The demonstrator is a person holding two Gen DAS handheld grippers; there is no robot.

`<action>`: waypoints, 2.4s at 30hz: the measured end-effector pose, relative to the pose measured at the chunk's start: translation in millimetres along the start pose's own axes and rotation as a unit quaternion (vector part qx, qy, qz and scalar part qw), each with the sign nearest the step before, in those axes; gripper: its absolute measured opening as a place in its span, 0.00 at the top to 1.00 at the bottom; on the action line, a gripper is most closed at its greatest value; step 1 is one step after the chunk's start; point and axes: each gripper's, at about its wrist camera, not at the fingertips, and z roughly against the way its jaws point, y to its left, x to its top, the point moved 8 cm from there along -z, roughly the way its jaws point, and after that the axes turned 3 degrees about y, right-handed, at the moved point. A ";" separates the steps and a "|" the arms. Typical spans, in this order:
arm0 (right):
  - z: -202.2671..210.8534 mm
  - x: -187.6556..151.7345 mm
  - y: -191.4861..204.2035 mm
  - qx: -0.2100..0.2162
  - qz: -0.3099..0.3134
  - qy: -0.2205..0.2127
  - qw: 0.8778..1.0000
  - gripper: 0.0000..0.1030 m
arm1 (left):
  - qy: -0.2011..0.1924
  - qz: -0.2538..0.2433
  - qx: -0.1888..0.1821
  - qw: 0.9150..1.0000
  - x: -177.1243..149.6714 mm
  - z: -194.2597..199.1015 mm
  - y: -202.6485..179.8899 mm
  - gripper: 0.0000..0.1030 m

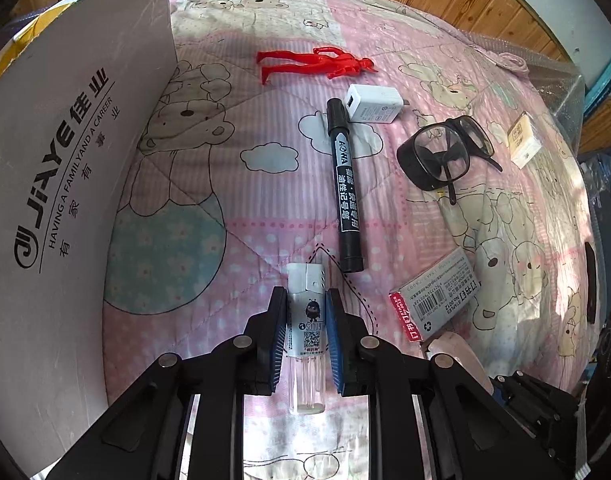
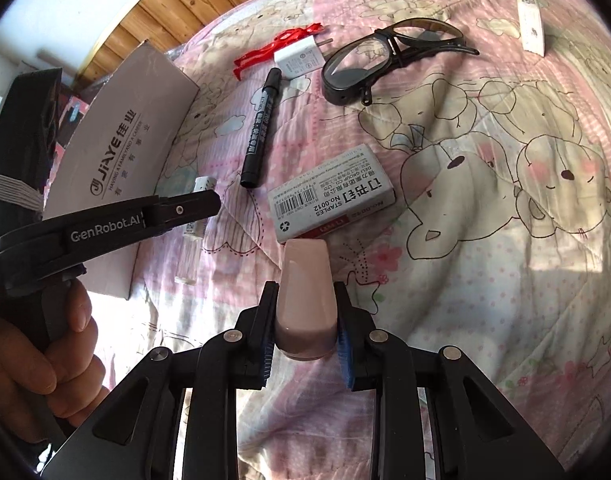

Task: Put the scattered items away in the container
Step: 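Lift the bottle and stapler and carry both toward the white box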

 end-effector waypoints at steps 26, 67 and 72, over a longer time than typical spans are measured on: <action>48.6 27.7 53.4 0.030 0.065 -0.023 0.997 0.74 | -0.076 0.026 -0.038 0.996 6.9 91.8 -2.9 0.81; 112.0 76.8 185.7 0.043 0.218 -0.086 0.971 0.74 | -0.184 0.100 -0.004 0.978 17.0 206.3 62.9 0.81; 115.4 81.1 202.5 0.047 0.237 -0.090 0.966 0.74 | -0.192 0.112 -0.004 0.975 16.7 214.6 73.3 0.81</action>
